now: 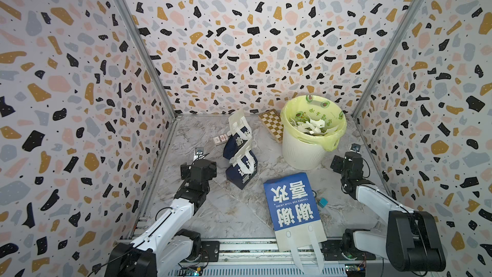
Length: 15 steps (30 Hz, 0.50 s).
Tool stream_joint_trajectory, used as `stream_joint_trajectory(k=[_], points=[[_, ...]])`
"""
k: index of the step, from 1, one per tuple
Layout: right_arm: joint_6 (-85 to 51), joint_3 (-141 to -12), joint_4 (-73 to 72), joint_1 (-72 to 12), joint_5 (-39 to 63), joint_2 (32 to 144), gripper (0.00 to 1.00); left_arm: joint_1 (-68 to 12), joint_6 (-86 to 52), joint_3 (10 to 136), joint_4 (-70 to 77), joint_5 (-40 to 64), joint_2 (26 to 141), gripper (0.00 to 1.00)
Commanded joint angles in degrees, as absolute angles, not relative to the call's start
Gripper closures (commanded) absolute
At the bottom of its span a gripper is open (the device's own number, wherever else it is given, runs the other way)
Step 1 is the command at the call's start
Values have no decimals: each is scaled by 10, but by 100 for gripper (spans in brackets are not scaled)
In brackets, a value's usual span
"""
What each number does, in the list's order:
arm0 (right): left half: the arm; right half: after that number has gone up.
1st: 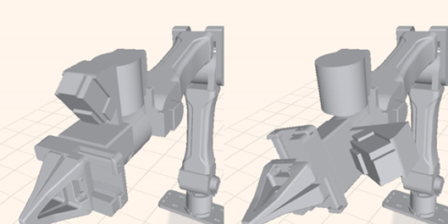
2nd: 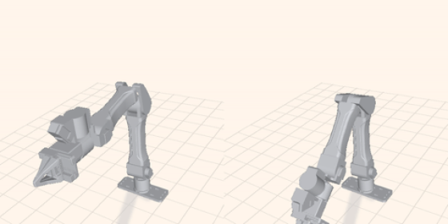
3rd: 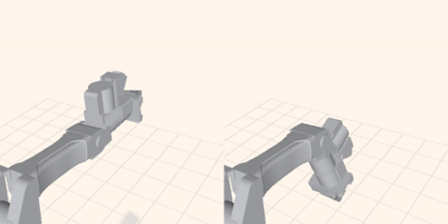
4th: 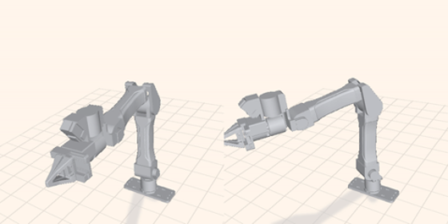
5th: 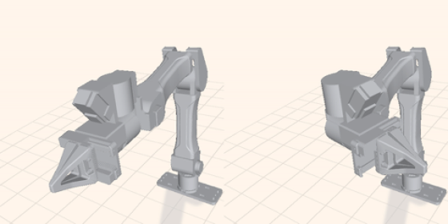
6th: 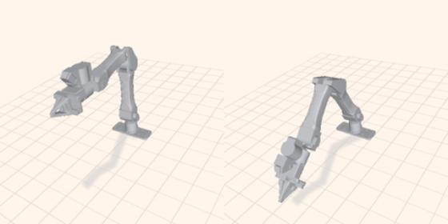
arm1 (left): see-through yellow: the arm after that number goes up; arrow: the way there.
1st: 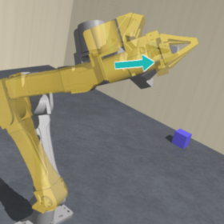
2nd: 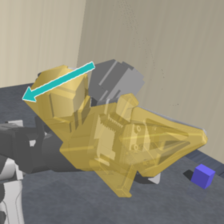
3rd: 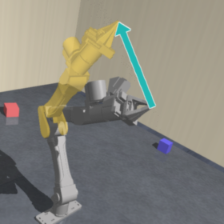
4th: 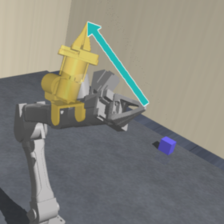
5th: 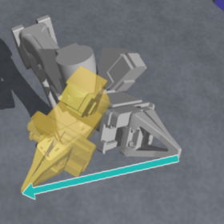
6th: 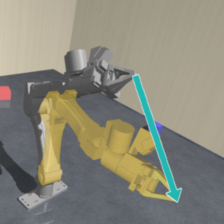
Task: Shred takeout receipts and throw away
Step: Reset both arms
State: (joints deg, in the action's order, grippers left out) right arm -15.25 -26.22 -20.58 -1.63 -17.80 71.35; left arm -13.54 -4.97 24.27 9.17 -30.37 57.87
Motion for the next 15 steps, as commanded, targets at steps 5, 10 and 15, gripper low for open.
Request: stream_joint_trajectory(k=[5, 10, 15], points=[[-56, -181, -511, -26, -108, 754, 16, -110, -19, 193, 346, -260, 673, 0], [-24, -124, -658, -22, -29, 813, 17, -88, 5, 139, 540, -221, 773, 0], [-6, -121, -697, -35, -23, 849, 9, -73, 13, 146, 579, -169, 828, 0]])
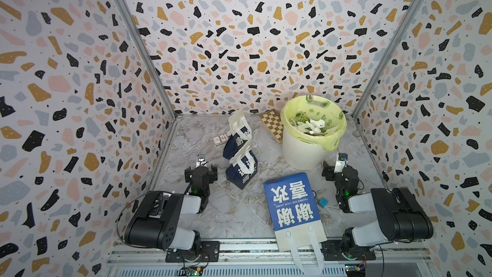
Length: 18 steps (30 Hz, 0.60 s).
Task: Shred takeout receipts and throw away
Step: Reset both arms
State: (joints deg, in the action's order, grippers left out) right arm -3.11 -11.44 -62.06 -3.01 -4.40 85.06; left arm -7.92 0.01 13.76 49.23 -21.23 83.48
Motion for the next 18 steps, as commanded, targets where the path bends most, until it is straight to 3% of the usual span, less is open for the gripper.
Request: stream_joint_trajectory(k=[1, 11, 18], points=[[-6, -124, -692, -36, -25, 848, 0, -70, 15, 145, 575, -152, 826, 0], [1, -123, -690, -46, -36, 847, 0, -56, -13, 151, 575, -189, 832, 0], [12, -139, -668, -38, 13, 854, 0, -56, -14, 167, 552, -199, 837, 0]])
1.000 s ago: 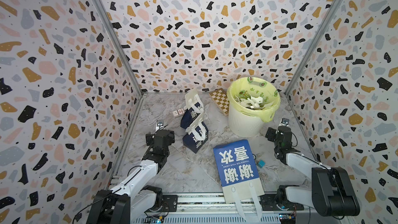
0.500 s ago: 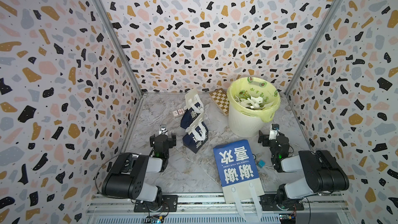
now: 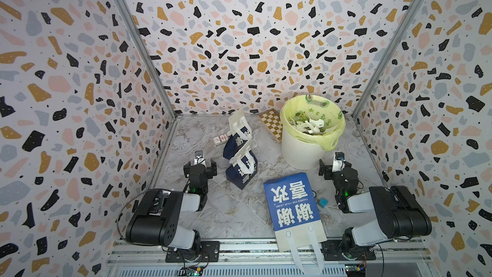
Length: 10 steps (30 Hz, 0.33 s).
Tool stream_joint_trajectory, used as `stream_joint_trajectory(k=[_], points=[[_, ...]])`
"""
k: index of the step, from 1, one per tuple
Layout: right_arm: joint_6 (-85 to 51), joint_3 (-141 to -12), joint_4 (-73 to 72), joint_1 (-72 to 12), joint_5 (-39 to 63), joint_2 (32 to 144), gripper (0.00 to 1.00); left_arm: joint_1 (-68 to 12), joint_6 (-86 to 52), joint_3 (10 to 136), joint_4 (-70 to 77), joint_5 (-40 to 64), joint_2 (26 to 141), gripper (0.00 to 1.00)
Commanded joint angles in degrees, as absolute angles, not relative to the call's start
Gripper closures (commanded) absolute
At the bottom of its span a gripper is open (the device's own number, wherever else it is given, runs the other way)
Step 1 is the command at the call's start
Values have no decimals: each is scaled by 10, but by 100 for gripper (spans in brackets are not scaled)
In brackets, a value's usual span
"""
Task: Shred takeout receipts and throw away
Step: Reset both arms
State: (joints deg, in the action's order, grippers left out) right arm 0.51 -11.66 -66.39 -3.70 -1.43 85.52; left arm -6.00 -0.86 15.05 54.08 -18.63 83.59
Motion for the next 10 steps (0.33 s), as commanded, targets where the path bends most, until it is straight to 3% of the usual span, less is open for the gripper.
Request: stream_joint_trajectory(k=[1, 10], points=[[12, -140, -666, -37, 13, 856, 0, -56, -15, 167, 553, -202, 838, 0], [11, -130, -680, -35, 17, 849, 0, -55, -23, 166, 550, -219, 835, 0]])
